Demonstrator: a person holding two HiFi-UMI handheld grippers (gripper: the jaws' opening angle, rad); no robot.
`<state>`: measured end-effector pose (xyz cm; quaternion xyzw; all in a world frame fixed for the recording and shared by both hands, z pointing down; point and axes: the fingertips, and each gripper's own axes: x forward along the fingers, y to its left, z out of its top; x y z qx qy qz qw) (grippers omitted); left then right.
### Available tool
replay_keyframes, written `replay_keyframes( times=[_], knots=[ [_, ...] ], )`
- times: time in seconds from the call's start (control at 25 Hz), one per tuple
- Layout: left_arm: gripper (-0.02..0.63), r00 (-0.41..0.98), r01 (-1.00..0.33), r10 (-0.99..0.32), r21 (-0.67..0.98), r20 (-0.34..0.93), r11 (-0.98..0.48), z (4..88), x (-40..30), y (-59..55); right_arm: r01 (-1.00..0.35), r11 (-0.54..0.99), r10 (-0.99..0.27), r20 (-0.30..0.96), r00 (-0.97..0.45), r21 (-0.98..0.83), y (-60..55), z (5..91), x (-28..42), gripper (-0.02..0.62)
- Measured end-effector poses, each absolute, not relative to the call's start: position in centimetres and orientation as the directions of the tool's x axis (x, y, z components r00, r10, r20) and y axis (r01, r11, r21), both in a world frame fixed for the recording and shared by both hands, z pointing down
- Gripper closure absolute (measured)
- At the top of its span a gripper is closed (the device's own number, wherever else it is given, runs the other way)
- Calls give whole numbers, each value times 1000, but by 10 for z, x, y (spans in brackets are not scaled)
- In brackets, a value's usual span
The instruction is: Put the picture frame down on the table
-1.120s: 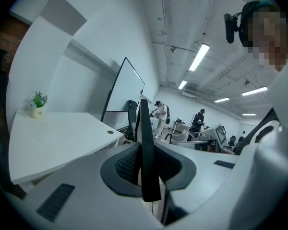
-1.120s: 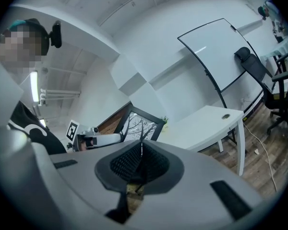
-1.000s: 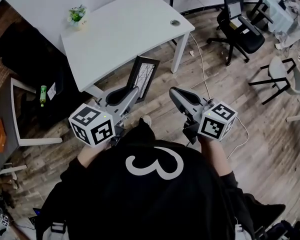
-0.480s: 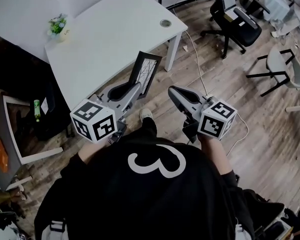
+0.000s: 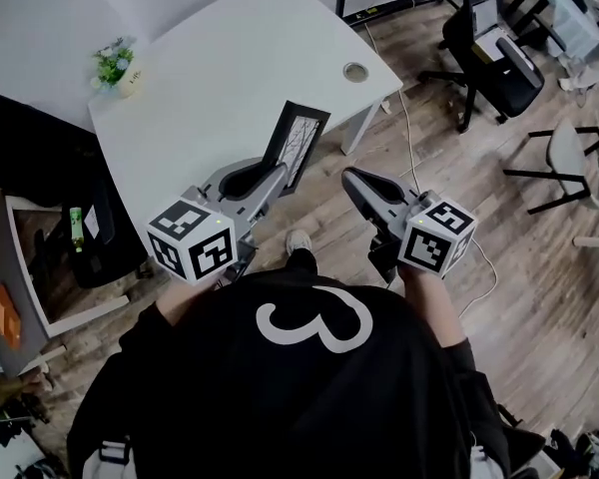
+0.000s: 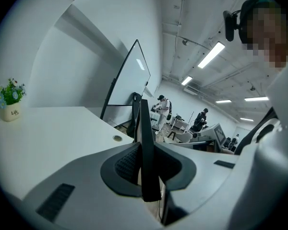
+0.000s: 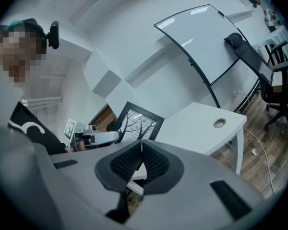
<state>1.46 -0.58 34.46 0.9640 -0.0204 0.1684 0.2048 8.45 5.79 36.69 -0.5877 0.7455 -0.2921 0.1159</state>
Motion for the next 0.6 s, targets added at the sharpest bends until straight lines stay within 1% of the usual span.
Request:
replay_keyframes(
  times=[0.32, 0.6],
  knots=[
    [540, 951, -166, -36, 411, 307, -896, 348, 19, -84, -807, 172, -920, 202, -337, -564, -20, 370, 91, 571],
    [540, 950, -234, -111, 427, 292, -874, 350, 5, -115, -794, 235, -889, 206, -409, -561, -54, 372, 82, 571]
  ],
)
